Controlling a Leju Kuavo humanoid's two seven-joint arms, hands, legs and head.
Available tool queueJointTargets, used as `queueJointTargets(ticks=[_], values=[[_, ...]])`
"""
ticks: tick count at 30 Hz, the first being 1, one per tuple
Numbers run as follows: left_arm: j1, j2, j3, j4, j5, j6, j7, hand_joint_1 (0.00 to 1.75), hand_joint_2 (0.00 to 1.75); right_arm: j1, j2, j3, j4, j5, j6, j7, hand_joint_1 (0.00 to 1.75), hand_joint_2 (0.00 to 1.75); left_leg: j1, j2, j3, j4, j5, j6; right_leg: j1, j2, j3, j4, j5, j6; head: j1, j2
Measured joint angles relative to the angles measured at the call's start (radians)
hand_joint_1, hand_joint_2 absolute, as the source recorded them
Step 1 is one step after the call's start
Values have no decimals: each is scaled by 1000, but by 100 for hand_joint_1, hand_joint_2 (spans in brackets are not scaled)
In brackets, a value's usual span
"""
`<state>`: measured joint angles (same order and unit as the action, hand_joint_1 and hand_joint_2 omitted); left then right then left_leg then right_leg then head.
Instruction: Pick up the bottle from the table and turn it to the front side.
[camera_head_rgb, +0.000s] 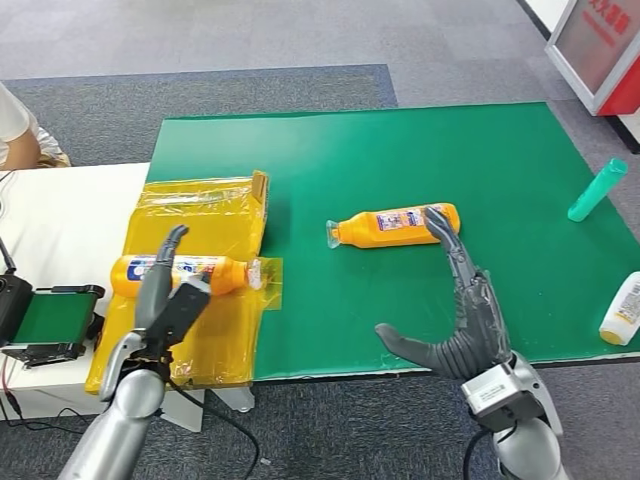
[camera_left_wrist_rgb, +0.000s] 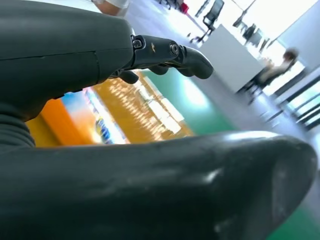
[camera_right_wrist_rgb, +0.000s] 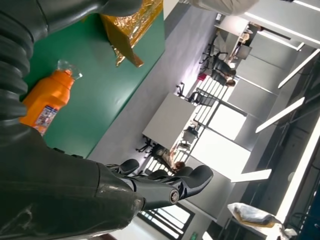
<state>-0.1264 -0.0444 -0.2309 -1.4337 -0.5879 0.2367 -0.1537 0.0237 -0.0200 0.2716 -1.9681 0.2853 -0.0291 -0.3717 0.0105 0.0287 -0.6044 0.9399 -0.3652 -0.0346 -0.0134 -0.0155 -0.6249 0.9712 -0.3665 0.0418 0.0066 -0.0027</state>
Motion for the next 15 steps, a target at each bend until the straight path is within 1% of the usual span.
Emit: queueJointTargets(ticks=[3,5,6,10,12,15], values=[[81,4,38,-171,162,69,-127,0,0,40,-7,-9,-1,0,-17,-16,0,175,0,0,0,0,-1,0,0,0,0,0,-2,0,0,0],[131,9,61,-264,259,65,-190,0,0,59,-11,-12,-3,1,-26,-20,0,175,0,0,0,0,-2,0,0,0,0,0,-3,-1,0,0],[155,12,71,-300,309,40,-212,0,0,66,-13,-13,-4,2,-30,-21,0,175,0,0,0,0,-3,0,0,0,0,0,-3,-1,0,0],[251,31,100,-398,503,-130,-273,0,0,85,-22,-17,-4,4,-44,-23,0,175,0,0,0,0,-3,0,0,0,0,0,-3,-1,0,0],[288,38,113,-423,536,-172,-290,0,0,91,-25,-21,-4,6,-47,-25,0,175,0,0,0,0,-3,0,0,0,0,0,-3,-1,0,0],[315,45,125,-443,564,-213,-295,0,0,96,-27,-26,-4,1,-46,-20,0,175,0,0,0,0,-3,1,0,0,1,0,-3,-1,0,0]])
